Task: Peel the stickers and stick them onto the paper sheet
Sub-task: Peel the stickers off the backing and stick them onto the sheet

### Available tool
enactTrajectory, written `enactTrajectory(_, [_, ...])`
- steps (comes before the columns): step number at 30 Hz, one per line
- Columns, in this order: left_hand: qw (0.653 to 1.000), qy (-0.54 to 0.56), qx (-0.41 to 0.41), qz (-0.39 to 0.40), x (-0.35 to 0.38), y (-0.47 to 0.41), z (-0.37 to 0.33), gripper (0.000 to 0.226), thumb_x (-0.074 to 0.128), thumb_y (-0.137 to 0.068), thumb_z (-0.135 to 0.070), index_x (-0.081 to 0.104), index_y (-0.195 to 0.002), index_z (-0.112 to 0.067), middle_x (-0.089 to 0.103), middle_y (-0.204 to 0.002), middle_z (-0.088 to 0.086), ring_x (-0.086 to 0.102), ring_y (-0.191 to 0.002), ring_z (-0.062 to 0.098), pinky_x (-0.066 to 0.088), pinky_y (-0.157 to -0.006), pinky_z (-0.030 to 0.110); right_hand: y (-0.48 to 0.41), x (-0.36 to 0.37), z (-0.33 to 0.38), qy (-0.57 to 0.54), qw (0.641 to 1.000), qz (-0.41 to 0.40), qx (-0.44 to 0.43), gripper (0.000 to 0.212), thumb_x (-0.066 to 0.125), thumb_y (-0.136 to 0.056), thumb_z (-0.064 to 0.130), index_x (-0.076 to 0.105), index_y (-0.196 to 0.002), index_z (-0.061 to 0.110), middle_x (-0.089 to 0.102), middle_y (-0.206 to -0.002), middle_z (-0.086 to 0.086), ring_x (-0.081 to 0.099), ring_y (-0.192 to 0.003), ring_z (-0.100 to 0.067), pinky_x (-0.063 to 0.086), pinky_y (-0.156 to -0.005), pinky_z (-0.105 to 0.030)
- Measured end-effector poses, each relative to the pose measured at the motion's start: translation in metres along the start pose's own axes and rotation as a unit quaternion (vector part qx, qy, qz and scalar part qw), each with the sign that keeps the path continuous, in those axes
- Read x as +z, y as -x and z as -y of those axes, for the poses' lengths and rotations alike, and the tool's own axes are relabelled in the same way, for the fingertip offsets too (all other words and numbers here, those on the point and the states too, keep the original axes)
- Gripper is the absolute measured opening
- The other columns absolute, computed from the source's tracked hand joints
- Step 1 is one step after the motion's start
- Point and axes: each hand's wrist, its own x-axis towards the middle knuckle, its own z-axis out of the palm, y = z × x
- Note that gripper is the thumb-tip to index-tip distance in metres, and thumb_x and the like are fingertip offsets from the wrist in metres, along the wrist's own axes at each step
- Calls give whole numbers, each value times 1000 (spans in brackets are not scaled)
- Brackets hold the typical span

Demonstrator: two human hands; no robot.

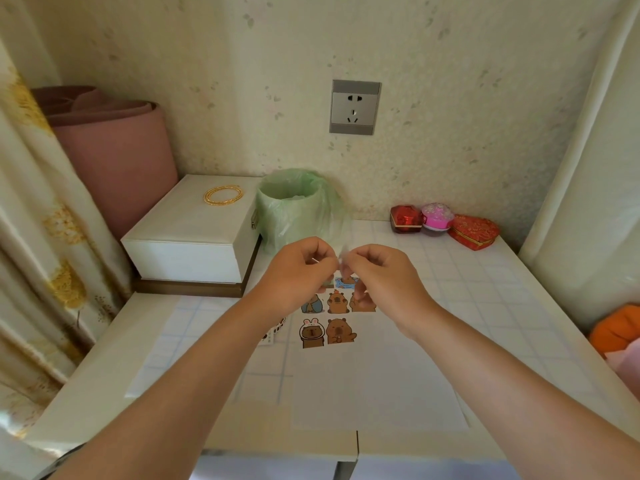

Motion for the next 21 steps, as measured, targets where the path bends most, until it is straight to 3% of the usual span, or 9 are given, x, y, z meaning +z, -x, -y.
enactTrajectory(3, [1000,-24,14,-6,-2,-1,1,14,64,-88,-21,67,-75,-26,71,-86,13,70,-89,30,58,-82,53,-2,2,0,1,1000,-9,-21,13,64,-94,27,73,-87,21,71,-81,3,59,-52,-8,53,-56,-28])
enactTrajectory(6, [999,-29,22,-14,-5,0,-1,13,65,-87,-24,67,-75,-28,71,-86,13,68,-89,32,58,-80,54,-4,3,3,5,999,-26,-39,11,66,-93,21,75,-86,19,72,-79,3,58,-50,-8,53,-56,-28])
enactTrajectory(9, [999,-20,20,-32,-8,1,-2,10,64,-88,-18,67,-79,-22,73,-88,10,70,-83,29,59,-77,50,-3,6,7,14,999,-18,-32,14,65,-93,22,74,-84,16,72,-85,-6,58,-51,-8,54,-56,-31])
enactTrajectory(13, [999,-19,1,-41,-16,3,-4,10,63,-89,-13,69,-81,-16,75,-83,2,71,-74,11,60,-73,38,-2,13,11,29,999,3,-27,18,58,-97,22,70,-86,14,71,-92,-5,60,-55,-13,52,-51,-27])
enactTrajectory(17, [996,-30,-10,-84,-43,3,-3,8,63,-87,-12,67,-81,-12,74,-84,7,71,-83,26,60,-76,43,-5,21,16,13,1000,-7,-13,16,53,-98,18,66,-90,13,71,-95,-3,59,-56,-15,48,-46,-25])
enactTrajectory(21, [989,-46,-4,-142,-74,4,3,7,61,-84,-15,65,-78,-14,72,-76,8,64,-65,23,58,-72,46,-8,30,21,-1,1000,-10,-5,15,54,-99,21,66,-95,13,70,-92,1,57,-53,-14,47,-46,-25])
